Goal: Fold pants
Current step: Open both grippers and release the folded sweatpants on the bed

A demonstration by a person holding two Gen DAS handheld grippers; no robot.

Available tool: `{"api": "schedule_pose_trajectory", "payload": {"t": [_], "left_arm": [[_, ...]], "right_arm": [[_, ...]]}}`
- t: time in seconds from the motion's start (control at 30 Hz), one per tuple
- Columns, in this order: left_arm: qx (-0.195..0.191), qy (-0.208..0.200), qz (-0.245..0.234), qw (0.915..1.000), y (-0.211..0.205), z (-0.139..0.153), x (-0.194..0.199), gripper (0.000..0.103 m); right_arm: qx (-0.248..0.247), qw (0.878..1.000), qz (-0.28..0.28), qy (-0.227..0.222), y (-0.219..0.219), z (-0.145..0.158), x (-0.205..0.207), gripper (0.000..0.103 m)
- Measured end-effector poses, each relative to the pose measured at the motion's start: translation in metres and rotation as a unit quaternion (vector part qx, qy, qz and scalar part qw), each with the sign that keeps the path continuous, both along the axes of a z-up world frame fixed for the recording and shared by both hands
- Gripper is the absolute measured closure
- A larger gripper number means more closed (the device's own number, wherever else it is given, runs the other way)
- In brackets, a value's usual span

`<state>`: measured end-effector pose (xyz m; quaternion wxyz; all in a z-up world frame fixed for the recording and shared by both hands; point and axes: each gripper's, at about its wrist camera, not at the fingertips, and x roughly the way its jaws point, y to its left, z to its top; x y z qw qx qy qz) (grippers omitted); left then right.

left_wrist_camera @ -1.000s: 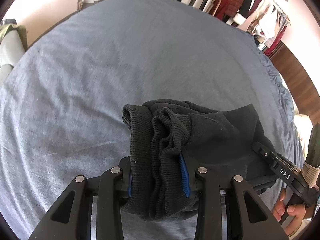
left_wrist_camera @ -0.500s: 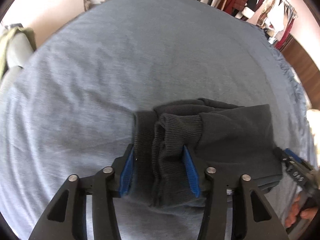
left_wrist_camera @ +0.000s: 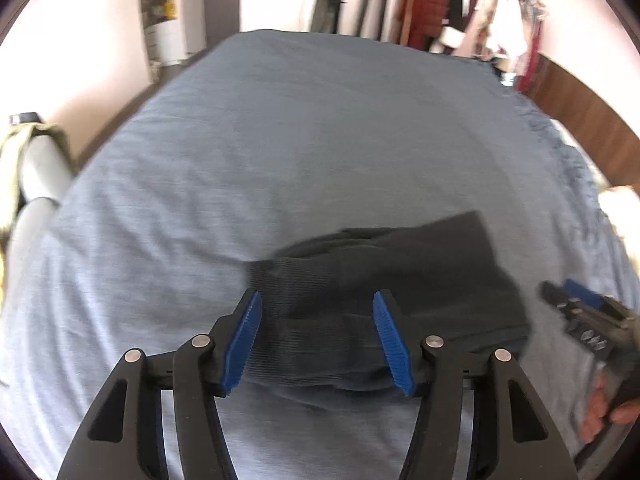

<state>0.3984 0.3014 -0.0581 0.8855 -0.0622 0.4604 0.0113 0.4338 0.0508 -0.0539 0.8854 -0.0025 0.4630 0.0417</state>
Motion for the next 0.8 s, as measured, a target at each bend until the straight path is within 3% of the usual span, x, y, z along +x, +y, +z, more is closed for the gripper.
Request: {"api": "schedule_pose_trajectory", "payload": {"t": [0.17, 0.37, 0.43, 0.5, 0.6, 0.8], "left_arm": [[-0.002, 0.012, -0.023, 0.9997, -0.018, -0.023, 0.004, 0.046], [0.008, 0.055, 0.006, 0.9984, -0.005, -0.059, -0.011, 0.045], [-0.01, 0.063, 0.02, 0.9978, 0.001, -0.064, -0.015, 0.043], [-0.021, 0.061, 0.035, 0.9973, 0.002, -0.064, -0.02, 0.043], [0.005, 0.052, 0.05, 0.9974, -0.007, -0.055, -0.029, 0.045], [0.018, 0.014, 0.056, 0.9982, -0.033, -0.025, -0.062, 0.045]], "right_arm": [[-0.01, 1.0, 0.011, 0.01, 0.006, -0.014, -0.009, 0.05], [-0.028, 0.999, 0.002, 0.034, 0.003, -0.033, -0.025, 0.05], [-0.03, 0.999, 0.001, 0.038, -0.001, -0.037, -0.027, 0.05], [-0.033, 0.999, -0.003, 0.042, -0.006, -0.041, -0.027, 0.05], [-0.036, 0.998, 0.002, 0.041, -0.01, -0.046, -0.03, 0.05], [-0.013, 1.0, 0.019, 0.015, -0.028, -0.036, -0.044, 0.05]]}}
